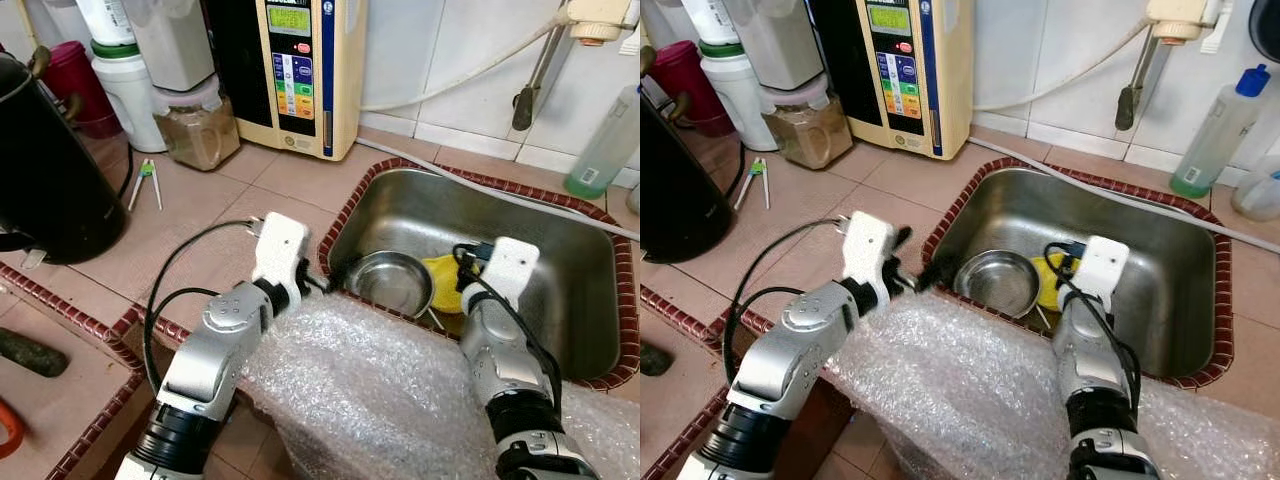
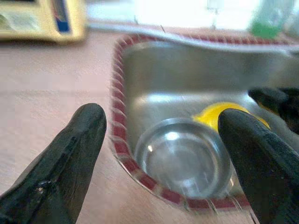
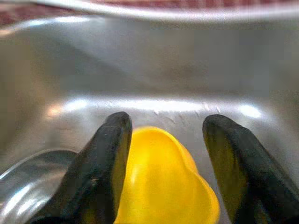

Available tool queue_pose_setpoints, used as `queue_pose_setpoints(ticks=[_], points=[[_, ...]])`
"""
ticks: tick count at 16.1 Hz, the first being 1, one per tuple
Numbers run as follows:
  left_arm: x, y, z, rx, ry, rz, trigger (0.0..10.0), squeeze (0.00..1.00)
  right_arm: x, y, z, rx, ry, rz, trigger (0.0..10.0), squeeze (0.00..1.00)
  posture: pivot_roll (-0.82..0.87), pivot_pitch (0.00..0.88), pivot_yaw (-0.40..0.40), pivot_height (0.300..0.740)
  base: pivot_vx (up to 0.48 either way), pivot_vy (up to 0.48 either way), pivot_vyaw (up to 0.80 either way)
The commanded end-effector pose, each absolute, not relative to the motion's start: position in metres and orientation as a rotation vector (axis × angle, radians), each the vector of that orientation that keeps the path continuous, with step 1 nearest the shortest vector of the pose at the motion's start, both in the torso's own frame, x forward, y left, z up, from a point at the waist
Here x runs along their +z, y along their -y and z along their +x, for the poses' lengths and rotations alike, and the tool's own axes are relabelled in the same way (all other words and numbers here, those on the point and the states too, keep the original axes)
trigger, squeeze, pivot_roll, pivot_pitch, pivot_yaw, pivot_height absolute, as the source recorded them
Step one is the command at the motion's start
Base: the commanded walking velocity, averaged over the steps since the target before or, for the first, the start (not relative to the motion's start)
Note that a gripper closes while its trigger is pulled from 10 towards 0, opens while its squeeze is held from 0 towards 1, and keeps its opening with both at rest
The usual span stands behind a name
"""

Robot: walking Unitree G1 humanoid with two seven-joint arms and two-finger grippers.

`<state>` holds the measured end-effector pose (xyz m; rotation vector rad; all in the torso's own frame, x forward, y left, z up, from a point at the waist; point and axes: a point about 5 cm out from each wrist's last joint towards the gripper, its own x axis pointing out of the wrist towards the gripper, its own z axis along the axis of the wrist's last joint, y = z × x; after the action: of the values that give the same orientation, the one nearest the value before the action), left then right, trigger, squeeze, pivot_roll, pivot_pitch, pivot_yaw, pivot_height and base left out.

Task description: Kitchen organization

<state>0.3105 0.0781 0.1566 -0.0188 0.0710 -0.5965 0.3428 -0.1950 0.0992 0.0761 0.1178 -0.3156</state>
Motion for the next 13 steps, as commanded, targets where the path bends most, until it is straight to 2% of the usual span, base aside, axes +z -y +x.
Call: queue_pose_setpoints(ticks=[1,5,9,13], points=[[0.158,-0.089,0.313,-0.529,-0.033,-0.012,10.0,1.0,0.105,0.193,0.343,-0.278,-0.071,0.041,10.0,1.0,0.08,0.063,0.054,0.74,0.0,0.0,0.0],[0.157,-0.105,0.319,-0.384,0.02,0.023,10.0,1.0,0.127,0.188,0.336,-0.193,0.102,-0.062,10.0,1.0,0.05,0.022,0.032,0.74,0.0,0.0,0.0],[0.153,-0.114,0.325,-0.279,0.051,0.09,10.0,1.0,0.137,0.205,0.334,-0.204,0.161,-0.075,10.0,1.0,0.02,0.0,0.021,0.74,0.0,0.0,0.0],[0.158,-0.121,0.324,-0.221,0.131,0.084,10.0,1.0,0.145,0.214,0.318,-0.216,0.212,-0.127,10.0,1.0,0.01,0.0,0.013,0.74,0.0,0.0,0.0]])
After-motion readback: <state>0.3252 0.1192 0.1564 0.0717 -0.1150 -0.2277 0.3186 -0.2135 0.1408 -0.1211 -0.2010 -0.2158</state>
